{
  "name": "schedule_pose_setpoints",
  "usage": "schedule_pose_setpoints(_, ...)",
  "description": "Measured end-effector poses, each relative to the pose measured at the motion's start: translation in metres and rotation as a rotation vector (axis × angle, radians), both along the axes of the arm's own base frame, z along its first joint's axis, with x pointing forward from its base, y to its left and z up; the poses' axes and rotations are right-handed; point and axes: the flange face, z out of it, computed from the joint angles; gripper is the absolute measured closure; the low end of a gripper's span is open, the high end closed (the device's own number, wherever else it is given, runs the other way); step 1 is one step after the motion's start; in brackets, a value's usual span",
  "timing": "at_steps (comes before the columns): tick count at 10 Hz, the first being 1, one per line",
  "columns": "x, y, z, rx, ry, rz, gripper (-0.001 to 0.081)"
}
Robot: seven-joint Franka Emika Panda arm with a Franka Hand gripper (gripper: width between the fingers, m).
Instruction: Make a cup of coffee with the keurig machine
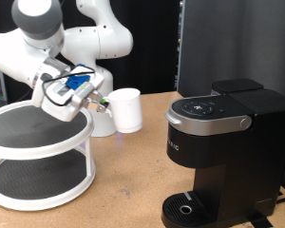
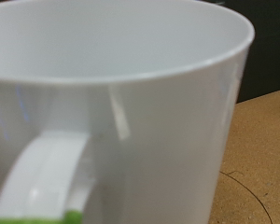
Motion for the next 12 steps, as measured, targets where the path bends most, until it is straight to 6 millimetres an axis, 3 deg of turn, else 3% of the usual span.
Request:
schedule_pose_setpoints(2, 0.015, 0.021, 0.004, -0.015, 0.008, -0.012, 0.0731)
schedule_pose_setpoints(6, 0.014, 0.024, -0.001, -0.014, 0.019, -0.013, 0.0731)
schedule_pose_setpoints(12, 0.011, 0.025, -0.044, -0.054, 0.031, -0.036, 0.0731)
